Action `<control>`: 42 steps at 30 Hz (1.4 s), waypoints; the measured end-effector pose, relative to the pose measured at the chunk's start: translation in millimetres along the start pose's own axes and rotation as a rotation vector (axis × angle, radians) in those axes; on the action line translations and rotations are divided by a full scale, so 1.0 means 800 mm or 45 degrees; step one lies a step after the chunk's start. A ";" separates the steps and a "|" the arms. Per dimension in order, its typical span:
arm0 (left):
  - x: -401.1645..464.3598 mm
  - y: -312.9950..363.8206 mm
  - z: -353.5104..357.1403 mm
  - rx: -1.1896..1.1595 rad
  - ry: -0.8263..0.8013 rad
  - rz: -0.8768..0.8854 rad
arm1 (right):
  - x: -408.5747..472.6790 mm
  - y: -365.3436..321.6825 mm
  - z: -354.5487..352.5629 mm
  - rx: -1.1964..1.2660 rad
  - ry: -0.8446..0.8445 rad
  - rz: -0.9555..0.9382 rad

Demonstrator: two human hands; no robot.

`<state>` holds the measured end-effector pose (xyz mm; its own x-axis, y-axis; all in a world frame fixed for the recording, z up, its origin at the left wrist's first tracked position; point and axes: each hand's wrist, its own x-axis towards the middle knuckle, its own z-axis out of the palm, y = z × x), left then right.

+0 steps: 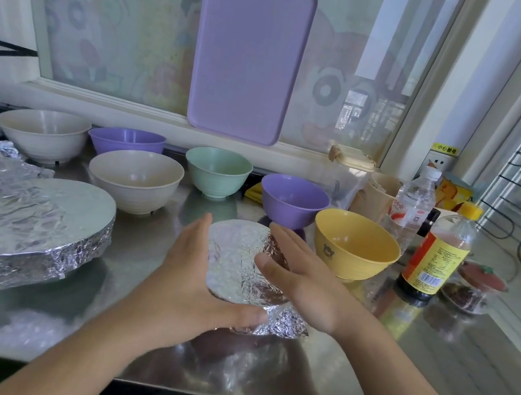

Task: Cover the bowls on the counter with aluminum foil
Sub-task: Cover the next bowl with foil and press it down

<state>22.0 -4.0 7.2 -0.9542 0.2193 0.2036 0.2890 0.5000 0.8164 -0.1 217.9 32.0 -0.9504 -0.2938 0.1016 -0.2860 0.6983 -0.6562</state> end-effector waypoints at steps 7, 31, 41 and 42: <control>0.001 -0.006 0.003 -0.021 0.030 0.025 | -0.015 0.022 -0.024 0.069 -0.238 -0.033; 0.002 -0.009 0.002 0.106 0.031 0.059 | -0.027 0.003 -0.015 0.005 -0.151 -0.082; 0.011 -0.020 -0.026 0.030 -0.138 -0.022 | -0.026 0.015 -0.022 -0.054 -0.160 -0.011; 0.009 -0.019 -0.029 0.031 -0.166 -0.035 | -0.024 0.013 -0.024 -0.032 -0.136 0.014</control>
<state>8.8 -29.5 9.0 -0.9440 0.3118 0.1082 0.2665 0.5269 0.8071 13.1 243.5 38.0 -0.9354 -0.3534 0.0133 -0.2802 0.7178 -0.6374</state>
